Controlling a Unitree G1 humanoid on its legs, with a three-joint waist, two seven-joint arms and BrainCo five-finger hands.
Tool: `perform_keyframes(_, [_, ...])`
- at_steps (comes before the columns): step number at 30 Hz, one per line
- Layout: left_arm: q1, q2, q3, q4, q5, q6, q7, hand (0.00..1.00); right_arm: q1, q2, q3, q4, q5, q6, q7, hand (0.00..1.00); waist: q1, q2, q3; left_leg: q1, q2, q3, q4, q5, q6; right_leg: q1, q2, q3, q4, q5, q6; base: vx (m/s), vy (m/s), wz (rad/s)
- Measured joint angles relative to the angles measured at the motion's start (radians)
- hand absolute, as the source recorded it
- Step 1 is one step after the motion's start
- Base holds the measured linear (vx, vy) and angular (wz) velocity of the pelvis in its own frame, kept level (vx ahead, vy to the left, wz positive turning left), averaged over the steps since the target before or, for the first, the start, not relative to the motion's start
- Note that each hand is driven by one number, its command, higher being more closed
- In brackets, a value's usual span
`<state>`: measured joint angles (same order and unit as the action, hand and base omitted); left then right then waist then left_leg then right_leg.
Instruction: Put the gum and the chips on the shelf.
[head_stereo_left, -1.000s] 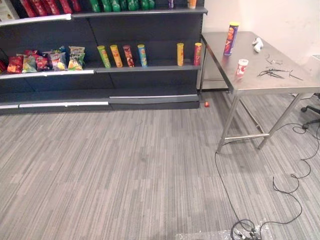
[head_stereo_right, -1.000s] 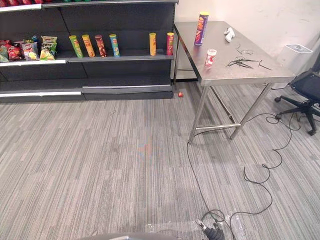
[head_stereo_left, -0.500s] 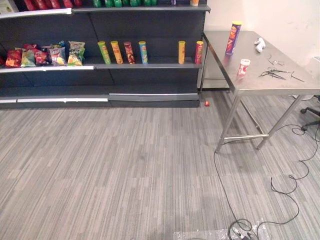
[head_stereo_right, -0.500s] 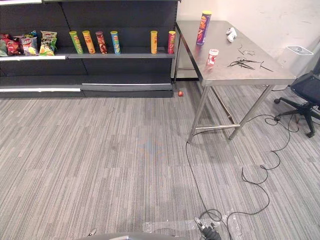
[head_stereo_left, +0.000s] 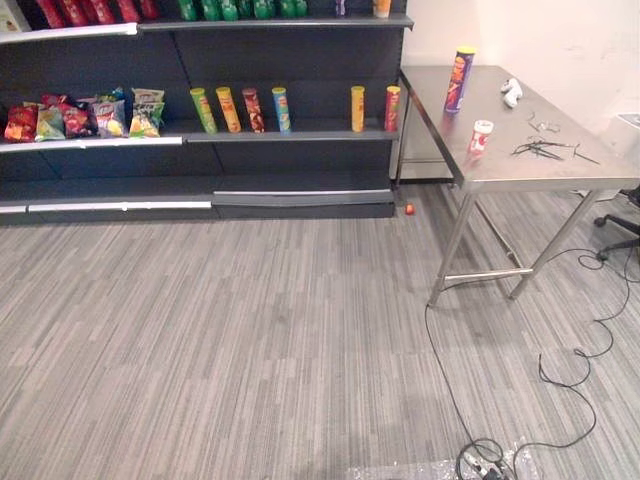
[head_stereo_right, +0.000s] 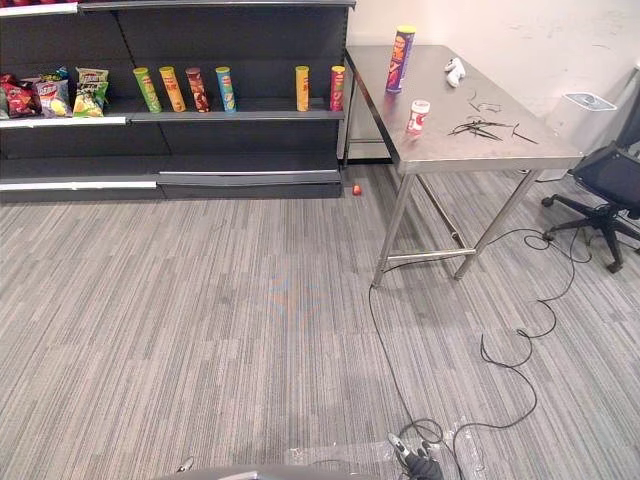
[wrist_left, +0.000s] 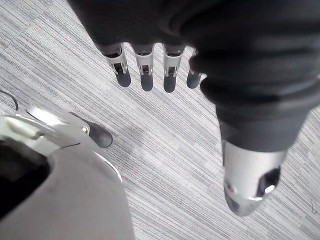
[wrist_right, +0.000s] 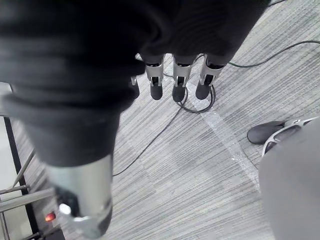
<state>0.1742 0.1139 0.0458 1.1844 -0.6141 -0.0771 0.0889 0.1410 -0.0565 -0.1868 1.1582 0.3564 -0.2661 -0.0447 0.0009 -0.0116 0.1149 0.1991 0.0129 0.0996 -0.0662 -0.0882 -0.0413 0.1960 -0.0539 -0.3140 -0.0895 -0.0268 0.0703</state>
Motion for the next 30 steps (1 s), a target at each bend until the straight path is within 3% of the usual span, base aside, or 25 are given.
perform_keyframes(5, [-0.003,0.000,0.000,0.001,0.000,-0.002,0.002,0.00,-0.001,-0.002,0.014,-0.002,-0.103,-0.059,-0.057,0.00,0.001,-0.004,0.012,0.000,0.000,0.000,0.000,0.000,0.000,0.000,0.000,-0.001,0.000,0.000,0.000,0.00,0.000,0.00])
perform_keyframes(10, [-0.004,0.000,0.001,0.001,0.006,-0.003,0.019,0.00,-0.001,-0.007,0.037,-0.003,-0.112,-0.065,-0.076,0.00,0.001,-0.005,0.018,-0.001,0.001,-0.002,0.004,0.000,0.000,0.000,0.000,-0.004,0.005,-0.001,0.000,-0.01,-0.002,0.01])
perform_keyframes(13, [-0.022,0.001,0.007,0.007,0.009,-0.008,0.033,0.00,-0.014,-0.011,0.041,-0.006,-0.112,-0.066,-0.086,0.00,0.001,-0.003,0.047,-0.023,0.006,-0.005,0.027,-0.005,-0.007,-0.055,-0.014,-0.006,0.114,-0.056,-0.015,-0.05,-0.010,0.05])
perform_keyframes(16, [-0.041,0.009,0.038,0.006,0.008,-0.010,0.051,0.00,-0.034,-0.010,0.069,-0.008,-0.098,-0.070,-0.086,0.00,-0.002,-0.022,0.077,-0.127,0.013,0.004,0.171,-0.056,-0.045,-0.143,-0.044,-0.020,0.246,-0.122,-0.029,-0.06,-0.017,0.22])
perform_keyframes(18, [-0.056,0.008,0.041,0.003,0.005,-0.017,0.060,0.00,-0.037,-0.017,0.080,-0.008,-0.072,-0.065,-0.085,0.00,0.002,-0.024,0.103,-0.203,0.026,0.032,0.318,-0.085,-0.042,-0.173,-0.056,-0.030,0.305,-0.171,-0.038,-0.08,-0.034,0.33])
perform_keyframes(20, [-0.055,-0.007,0.066,-0.016,-0.015,-0.034,0.060,0.00,-0.040,-0.028,0.096,-0.015,-0.071,-0.062,-0.090,0.00,0.004,-0.019,0.141,-0.364,0.063,0.070,0.647,-0.082,-0.050,-0.155,-0.068,-0.030,0.342,-0.197,-0.046,-0.06,-0.064,0.14])
perform_keyframes(22, [-0.044,-0.024,0.081,-0.012,-0.076,-0.038,0.060,0.00,-0.040,-0.043,0.117,-0.017,-0.071,-0.053,-0.101,0.00,0.003,-0.012,0.153,-0.406,0.088,0.084,0.718,-0.113,-0.038,-0.134,-0.070,-0.021,0.343,-0.204,-0.041,0.03,0.014,-0.12])
perform_keyframes(24, [-0.031,-0.035,0.080,-0.013,-0.094,-0.055,0.054,0.00,-0.039,-0.050,0.116,-0.018,-0.070,-0.042,-0.103,0.00,0.003,-0.001,0.160,-0.431,0.098,0.082,0.619,-0.111,-0.042,-0.115,-0.089,-0.002,0.342,-0.210,-0.031,0.11,0.106,-0.26])
perform_keyframes(27, [-0.011,-0.053,0.090,-0.014,-0.124,-0.078,0.032,0.00,-0.029,-0.059,0.117,-0.024,-0.073,-0.043,-0.100,0.00,0.004,0.014,0.165,-0.444,0.125,0.019,0.268,0.024,-0.070,-0.101,-0.108,0.049,0.337,-0.225,-0.007,0.21,0.234,-0.39])
perform_keyframes(30, [0.018,-0.076,0.111,-0.012,-0.131,-0.087,0.032,0.00,-0.015,-0.079,0.131,-0.022,-0.085,-0.042,-0.101,0.00,0.004,0.046,0.176,-0.456,0.196,-0.023,0.257,0.066,-0.101,-0.053,-0.103,0.113,0.334,-0.259,0.049,0.34,0.454,-0.57])
